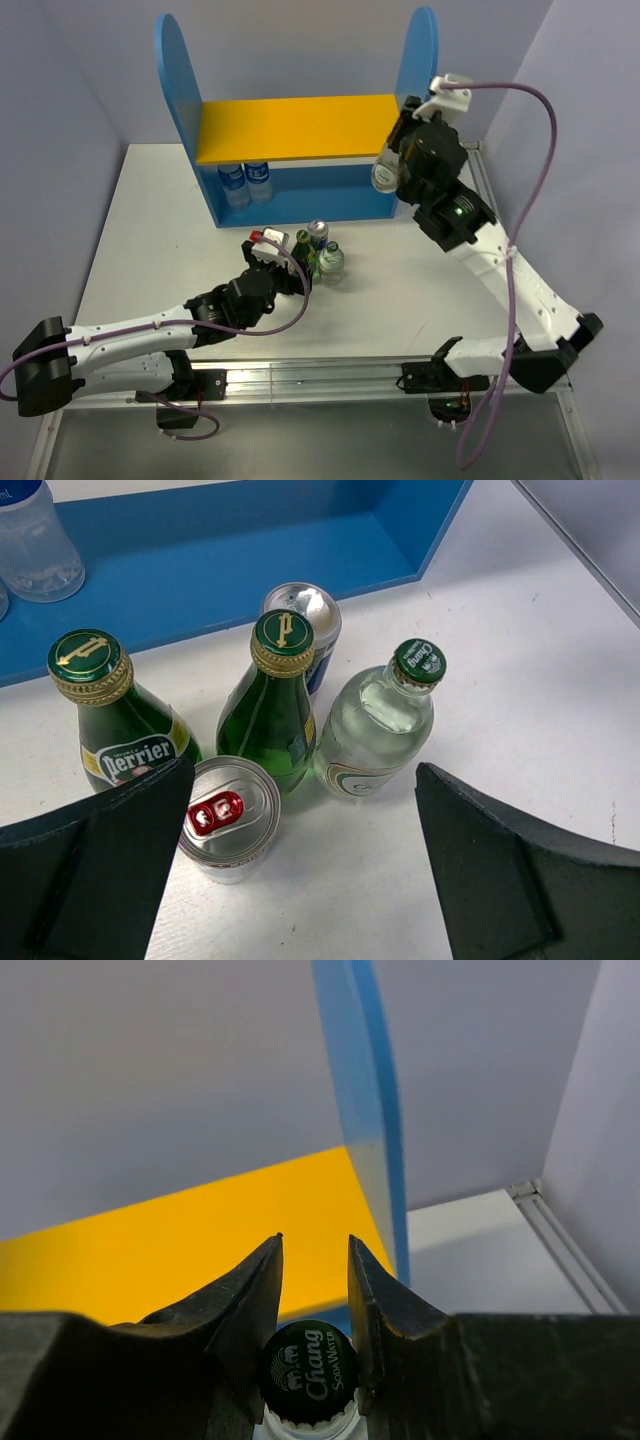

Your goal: Place and organize the beverage onto the shelf

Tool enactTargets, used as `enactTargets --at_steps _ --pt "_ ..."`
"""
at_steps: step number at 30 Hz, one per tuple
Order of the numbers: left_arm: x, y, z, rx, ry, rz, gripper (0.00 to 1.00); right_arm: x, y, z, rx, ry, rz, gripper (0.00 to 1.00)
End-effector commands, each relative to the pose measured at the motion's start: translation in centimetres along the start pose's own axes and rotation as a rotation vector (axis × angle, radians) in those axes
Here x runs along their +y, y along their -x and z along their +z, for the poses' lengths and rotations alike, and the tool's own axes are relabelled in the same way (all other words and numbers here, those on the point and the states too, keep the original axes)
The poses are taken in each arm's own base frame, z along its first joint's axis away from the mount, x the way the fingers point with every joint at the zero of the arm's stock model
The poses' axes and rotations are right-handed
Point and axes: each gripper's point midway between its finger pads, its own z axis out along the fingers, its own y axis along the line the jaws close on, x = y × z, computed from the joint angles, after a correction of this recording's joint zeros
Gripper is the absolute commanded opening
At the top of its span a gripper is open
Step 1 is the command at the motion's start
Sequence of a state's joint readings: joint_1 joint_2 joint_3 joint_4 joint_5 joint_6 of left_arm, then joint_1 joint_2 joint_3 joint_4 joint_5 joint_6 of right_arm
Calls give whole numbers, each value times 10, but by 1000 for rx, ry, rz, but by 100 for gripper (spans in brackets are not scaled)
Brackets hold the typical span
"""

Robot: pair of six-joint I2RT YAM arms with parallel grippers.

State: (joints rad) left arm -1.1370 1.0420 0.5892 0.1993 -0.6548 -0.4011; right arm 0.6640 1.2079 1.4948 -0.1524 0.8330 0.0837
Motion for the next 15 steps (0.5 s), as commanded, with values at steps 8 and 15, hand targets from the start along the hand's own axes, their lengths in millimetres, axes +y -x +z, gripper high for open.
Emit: enactTargets --at_steps 8,15 --pt "-5 24 -12 -58 -47 -45 99 45 74 70 -160 13 -15 0" --pt "-4 26 -19 -63 -70 -52 99 48 79 119 -192 -39 -41 0"
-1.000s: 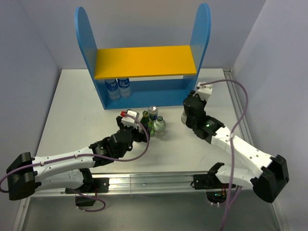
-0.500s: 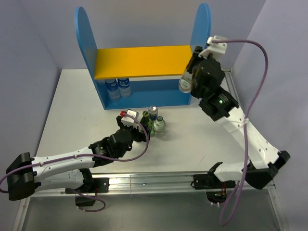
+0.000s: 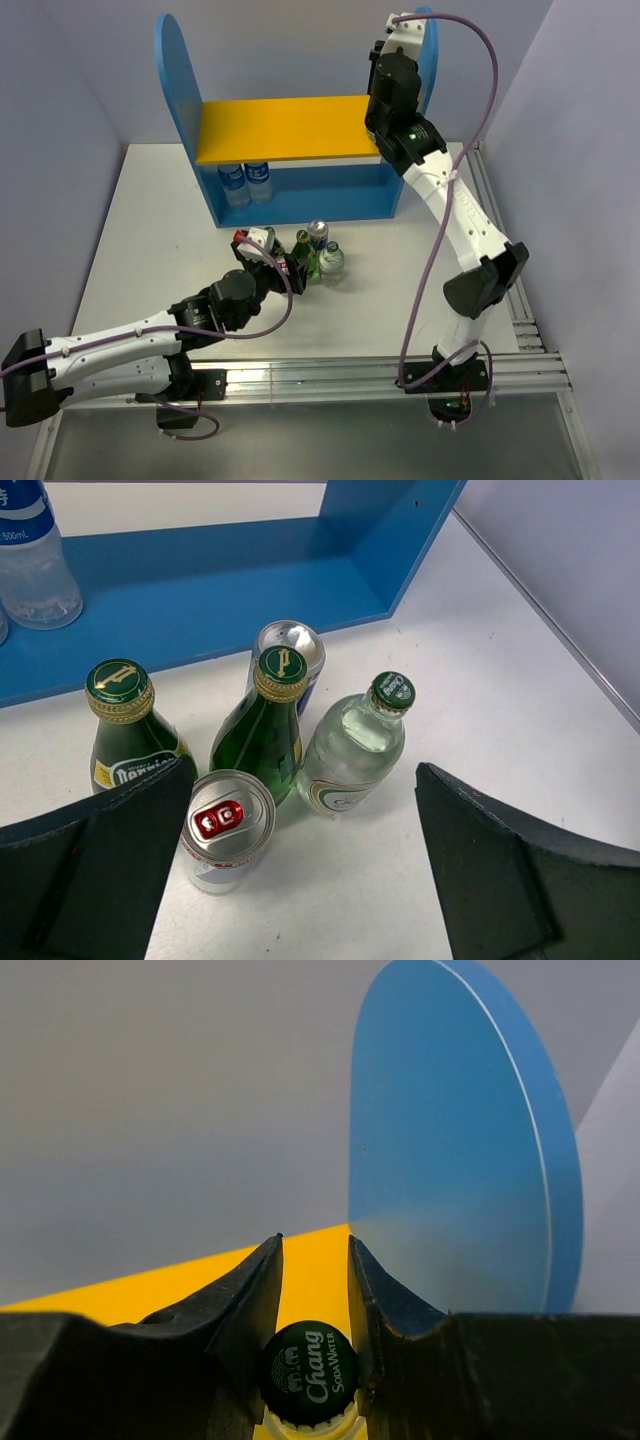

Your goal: Place and organize the beverage onto the shelf

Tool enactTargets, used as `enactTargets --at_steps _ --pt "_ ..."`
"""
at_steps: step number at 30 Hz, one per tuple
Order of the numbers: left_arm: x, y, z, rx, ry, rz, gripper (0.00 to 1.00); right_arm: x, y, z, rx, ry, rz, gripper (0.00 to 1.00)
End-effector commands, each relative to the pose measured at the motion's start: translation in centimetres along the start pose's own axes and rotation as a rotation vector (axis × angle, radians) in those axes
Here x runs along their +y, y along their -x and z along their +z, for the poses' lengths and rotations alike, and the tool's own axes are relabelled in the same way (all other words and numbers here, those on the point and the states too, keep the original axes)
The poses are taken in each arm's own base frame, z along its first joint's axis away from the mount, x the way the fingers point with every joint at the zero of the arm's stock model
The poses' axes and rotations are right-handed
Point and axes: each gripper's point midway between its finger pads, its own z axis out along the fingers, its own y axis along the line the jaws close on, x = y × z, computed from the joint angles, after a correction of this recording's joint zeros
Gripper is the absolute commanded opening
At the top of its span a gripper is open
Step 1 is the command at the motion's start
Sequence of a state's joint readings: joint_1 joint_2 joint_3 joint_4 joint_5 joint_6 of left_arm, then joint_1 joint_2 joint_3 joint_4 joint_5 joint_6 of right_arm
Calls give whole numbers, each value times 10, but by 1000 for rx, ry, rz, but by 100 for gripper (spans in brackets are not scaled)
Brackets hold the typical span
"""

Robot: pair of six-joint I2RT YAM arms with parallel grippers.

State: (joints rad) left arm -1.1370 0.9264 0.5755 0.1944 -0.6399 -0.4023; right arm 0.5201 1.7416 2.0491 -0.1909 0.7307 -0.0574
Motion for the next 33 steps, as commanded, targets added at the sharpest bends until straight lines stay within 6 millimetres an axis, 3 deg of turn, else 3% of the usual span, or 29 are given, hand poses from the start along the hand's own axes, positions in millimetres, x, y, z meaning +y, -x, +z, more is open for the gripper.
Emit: enactTargets --at_steps 1,5,11,24,25,26,28,29,33 --pt "-3 0 -3 4 -23 12 99 -17 74 4 -183 -22 105 0" --pt "-2 -2 -2 5 -19 17 99 -14 55 22 -171 -47 88 0" --pt "-4 -7 -1 17 -31 17 99 -24 28 41 -174 -103 76 0" --pt "-8 -9 0 30 -41 6 99 -35 -5 56 -177 -186 80 1" --pt "-9 -9 0 29 -44 3 99 -36 -5 56 -176 -187 84 13" --pt "-9 -9 0 29 -44 3 99 -38 -6 53 -173 -186 87 50" --pt "-10 -9 -1 30 -50 -1 99 -39 -9 51 -174 -187 87 93" --pt "-10 -9 -1 32 -50 0 99 -42 -3 47 -182 -188 99 100" --pt "-12 -7 0 30 -59 -2 99 -46 4 40 -186 -180 111 100"
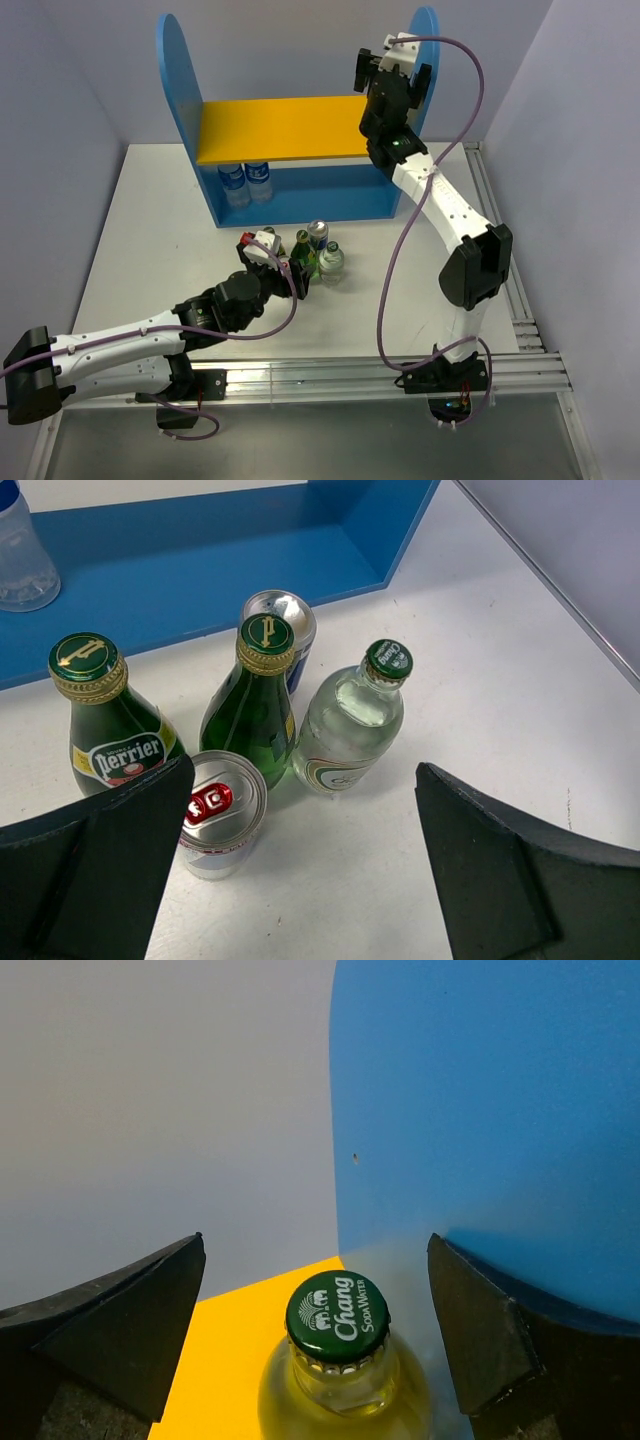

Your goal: Place and organize the beverage onto the shelf

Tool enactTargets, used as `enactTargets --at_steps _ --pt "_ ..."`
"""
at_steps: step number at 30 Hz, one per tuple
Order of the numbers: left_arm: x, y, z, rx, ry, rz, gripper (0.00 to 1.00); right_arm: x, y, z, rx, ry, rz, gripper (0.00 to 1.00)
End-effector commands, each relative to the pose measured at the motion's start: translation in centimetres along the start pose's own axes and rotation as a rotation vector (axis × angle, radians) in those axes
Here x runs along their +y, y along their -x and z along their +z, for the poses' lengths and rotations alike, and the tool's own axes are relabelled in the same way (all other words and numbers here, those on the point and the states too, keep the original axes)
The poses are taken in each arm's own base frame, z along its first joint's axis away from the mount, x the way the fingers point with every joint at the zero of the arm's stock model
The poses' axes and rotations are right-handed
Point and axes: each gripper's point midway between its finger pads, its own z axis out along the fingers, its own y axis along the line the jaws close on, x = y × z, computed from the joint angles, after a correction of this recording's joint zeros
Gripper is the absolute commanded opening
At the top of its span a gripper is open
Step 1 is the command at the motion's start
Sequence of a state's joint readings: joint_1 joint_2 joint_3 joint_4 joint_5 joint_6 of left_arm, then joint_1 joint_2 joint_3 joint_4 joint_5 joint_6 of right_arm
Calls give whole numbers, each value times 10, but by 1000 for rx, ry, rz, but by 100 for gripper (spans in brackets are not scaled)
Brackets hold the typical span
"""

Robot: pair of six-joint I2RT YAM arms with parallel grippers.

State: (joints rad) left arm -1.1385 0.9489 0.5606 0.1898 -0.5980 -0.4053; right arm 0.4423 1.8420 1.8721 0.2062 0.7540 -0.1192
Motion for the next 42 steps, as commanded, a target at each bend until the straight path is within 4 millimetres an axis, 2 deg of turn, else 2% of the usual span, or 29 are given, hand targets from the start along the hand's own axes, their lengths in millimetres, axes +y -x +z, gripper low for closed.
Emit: enactTargets --at_steps 1,3,4,5,7,8,9,10,11,12,13,14,15,16,17,18,19,20,22,24,25,27,28,30,31,33,42 --pt "-10 10 -1 -19 -37 -23 99 -38 55 -10 -90 -75 98 100" --pt "-14 12 -1 -23 -60 -24 99 -42 64 -18 -97 -68 117 100" --pt "-16 13 -1 -26 -69 -20 99 -42 63 -21 -92 -57 114 100" --pt "-19 10 -1 -19 -89 -12 99 -44 73 -29 -102 -48 137 100" --pt "-26 12 0 -31 -124 -7 99 -44 71 -38 -90 -32 137 100" --pt "-31 7 2 -21 -146 3 99 -47 82 -50 -106 -27 165 100" --pt "-34 6 4 -18 -158 6 99 -49 86 -57 -109 -19 173 100" --pt "-38 8 6 -27 -171 7 99 -48 77 -64 -94 -13 165 100" --pt "-41 4 10 -18 -179 14 99 -53 91 -79 -111 -4 205 100" --pt "-45 1 12 -12 -196 15 99 -55 93 -87 -110 2 215 100" --pt "-48 0 14 -11 -206 16 99 -56 83 -94 -93 7 207 100" --pt "-53 -2 19 -10 -217 15 99 -68 94 -107 -106 -4 245 100" --pt "-57 -4 21 -7 -227 13 99 -66 83 -118 -87 9 239 100" --pt "-58 -13 26 12 -225 24 99 -69 82 -126 -82 14 248 100" --pt "-62 -10 30 1 -228 17 99 -82 93 -140 -96 12 293 100" --pt "-63 -11 33 0 -223 18 99 -84 93 -150 -91 29 310 100" --pt "-63 -18 39 13 -213 31 99 -86 78 -158 -68 36 286 100" --pt "-65 -14 43 2 -206 28 99 -101 87 -170 -79 42 362 100" --pt "-64 -17 50 3 -181 41 99 -117 82 -189 -75 63 412 100" --pt "-66 -11 55 -20 -174 41 99 -126 65 -198 -51 67 400 100" --pt "-67 -14 58 -15 -169 49 99 -137 69 -206 -59 69 424 100" --pt "-68 -8 64 -31 -151 54 99 -142 53 -211 -37 72 397 100" --pt "-71 -8 69 -31 -146 60 99 -148 52 -215 -37 66 403 100" --pt "-71 -7 75 -33 -126 68 99 -152 36 -217 -5 57 363 100" --pt "-71 -14 81 -21 -113 80 99 -156 34 -220 -2 47 371 100" --pt "-73 -10 87 -31 -99 78 99 -160 20 -223 23 41 346 100" --pt "-82 -26 114 -10 -65 81 99 -185 2 -241 48 31 373 100"
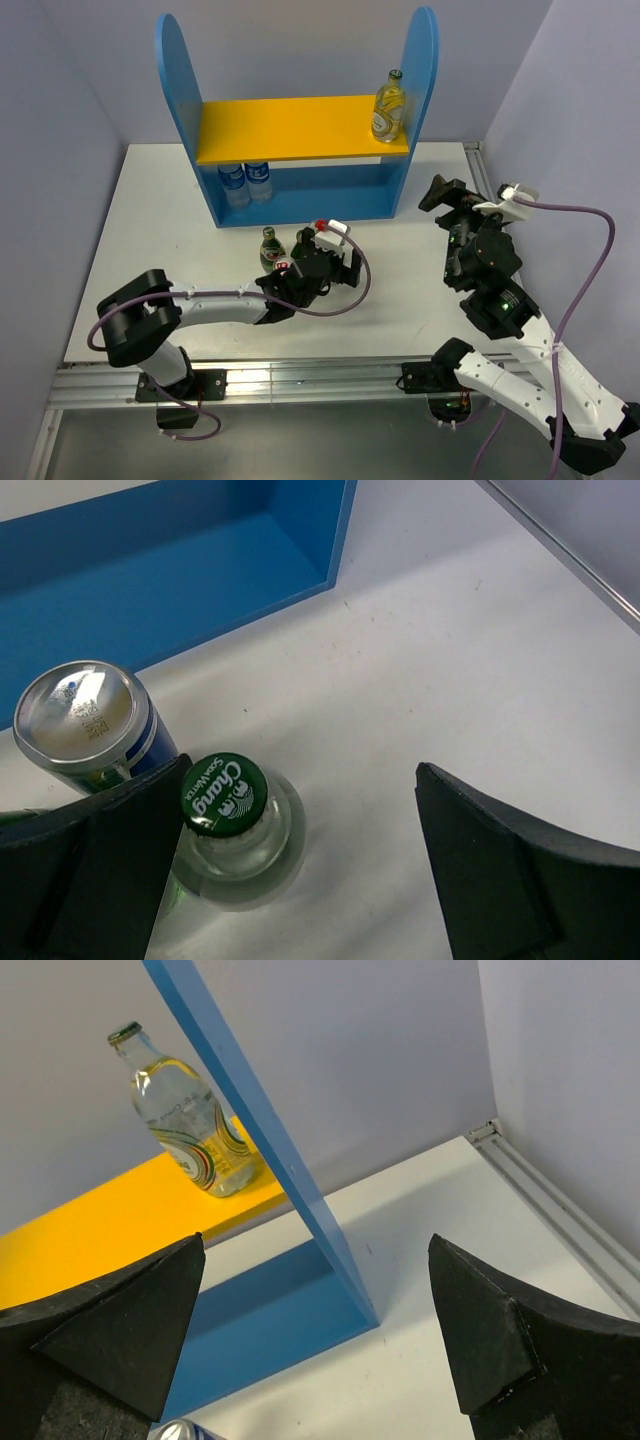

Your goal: Place and organize the beverage onto the shelf

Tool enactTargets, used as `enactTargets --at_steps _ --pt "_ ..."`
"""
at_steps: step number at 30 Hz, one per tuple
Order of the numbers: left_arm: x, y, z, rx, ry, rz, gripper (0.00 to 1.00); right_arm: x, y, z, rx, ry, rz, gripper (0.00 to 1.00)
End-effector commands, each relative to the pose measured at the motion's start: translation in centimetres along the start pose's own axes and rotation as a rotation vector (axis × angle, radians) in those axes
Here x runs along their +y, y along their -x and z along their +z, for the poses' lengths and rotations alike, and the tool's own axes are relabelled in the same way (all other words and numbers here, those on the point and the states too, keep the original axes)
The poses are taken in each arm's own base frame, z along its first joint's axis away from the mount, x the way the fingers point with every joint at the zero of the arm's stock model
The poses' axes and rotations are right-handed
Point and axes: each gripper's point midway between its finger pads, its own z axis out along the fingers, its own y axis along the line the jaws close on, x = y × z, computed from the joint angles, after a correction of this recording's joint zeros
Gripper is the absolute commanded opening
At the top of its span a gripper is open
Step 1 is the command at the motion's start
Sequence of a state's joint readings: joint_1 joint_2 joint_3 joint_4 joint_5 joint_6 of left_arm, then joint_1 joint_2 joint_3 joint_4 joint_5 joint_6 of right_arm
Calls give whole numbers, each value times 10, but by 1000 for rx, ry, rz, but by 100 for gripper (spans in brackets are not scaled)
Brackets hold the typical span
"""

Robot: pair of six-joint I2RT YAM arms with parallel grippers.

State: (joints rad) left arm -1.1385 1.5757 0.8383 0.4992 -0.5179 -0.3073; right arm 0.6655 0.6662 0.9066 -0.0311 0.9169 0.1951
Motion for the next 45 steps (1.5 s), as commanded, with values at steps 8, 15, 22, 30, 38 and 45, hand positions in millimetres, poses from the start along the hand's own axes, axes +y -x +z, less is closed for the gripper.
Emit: enactTargets --at_steps 8,15,22,30,38,45 --pt "-6 15 23 -66 52 -32 76 -14 3 -12 5 -10 63 100" --pt "2 5 30 -58 104 -20 21 -19 5 -15 -3 -19 72 100" --pt "4 5 30 -42 120 -12 0 -23 5 -16 -9 -30 76 100" --pt "-7 98 12 -122 112 9 0 -27 9 -18 -22 -33 95 100" --pt "-18 233 -14 -272 84 72 0 -32 14 -21 -38 -39 116 100" --pt "1 339 -27 -405 119 122 0 -33 14 -21 -44 -41 125 100"
